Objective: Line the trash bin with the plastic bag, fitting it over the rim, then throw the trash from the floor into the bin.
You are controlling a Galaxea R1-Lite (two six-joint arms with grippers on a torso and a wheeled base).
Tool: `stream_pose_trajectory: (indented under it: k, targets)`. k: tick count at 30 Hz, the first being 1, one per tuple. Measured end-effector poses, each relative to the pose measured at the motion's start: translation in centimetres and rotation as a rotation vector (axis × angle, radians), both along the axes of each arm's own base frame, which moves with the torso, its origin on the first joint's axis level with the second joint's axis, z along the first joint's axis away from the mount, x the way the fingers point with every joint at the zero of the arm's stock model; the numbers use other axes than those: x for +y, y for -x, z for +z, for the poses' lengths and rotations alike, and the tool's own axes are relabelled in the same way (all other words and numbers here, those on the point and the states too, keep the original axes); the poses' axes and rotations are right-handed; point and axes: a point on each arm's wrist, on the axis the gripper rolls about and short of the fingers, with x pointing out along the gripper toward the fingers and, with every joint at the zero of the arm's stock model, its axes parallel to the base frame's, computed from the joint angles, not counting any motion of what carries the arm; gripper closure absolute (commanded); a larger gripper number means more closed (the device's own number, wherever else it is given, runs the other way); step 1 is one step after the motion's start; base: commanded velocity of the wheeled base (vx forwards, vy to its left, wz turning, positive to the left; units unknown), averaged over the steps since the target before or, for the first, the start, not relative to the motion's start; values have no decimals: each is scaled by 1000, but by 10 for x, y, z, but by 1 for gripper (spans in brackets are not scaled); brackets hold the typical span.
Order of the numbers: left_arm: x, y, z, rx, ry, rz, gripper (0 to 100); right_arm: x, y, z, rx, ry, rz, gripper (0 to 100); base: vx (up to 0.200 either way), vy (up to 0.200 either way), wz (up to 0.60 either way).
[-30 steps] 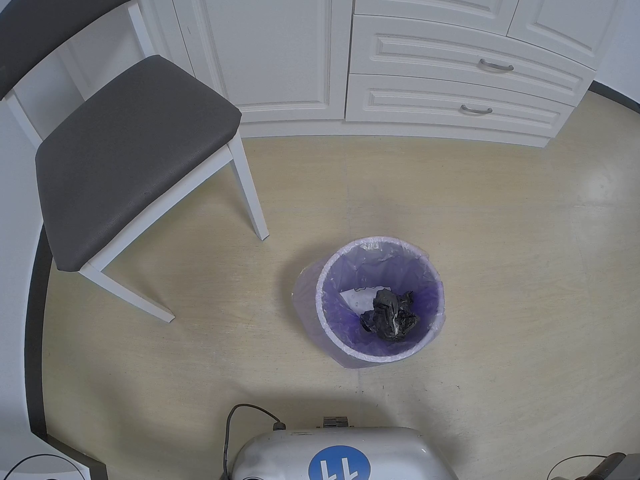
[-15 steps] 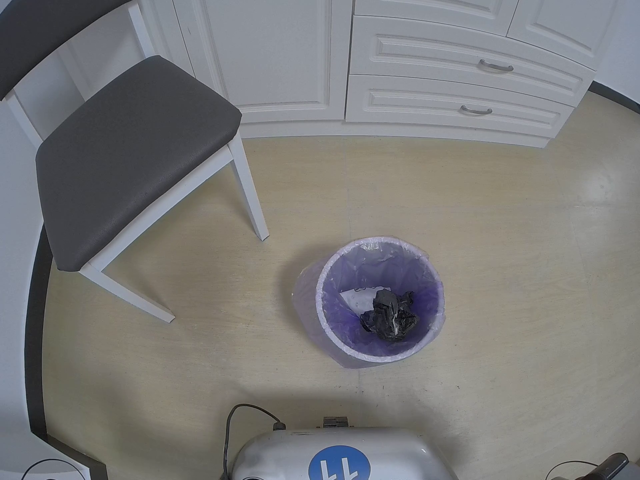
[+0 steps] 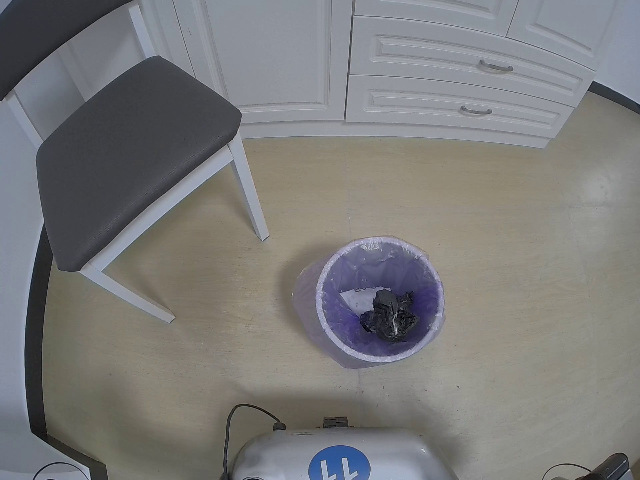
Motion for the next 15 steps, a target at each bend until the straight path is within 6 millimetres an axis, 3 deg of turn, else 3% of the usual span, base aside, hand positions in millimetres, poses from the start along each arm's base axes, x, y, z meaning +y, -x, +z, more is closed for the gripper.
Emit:
stream_pose_trajectory:
  k: [7,15]
  targets:
    - [-1,26,-22,47,-1,25,0,1,18,-25,-67,-27,47,0,0,0,0]
    - [0,49,-44,84,18,20,0,2,25,-35,-102,-61,48,0,0,0,0]
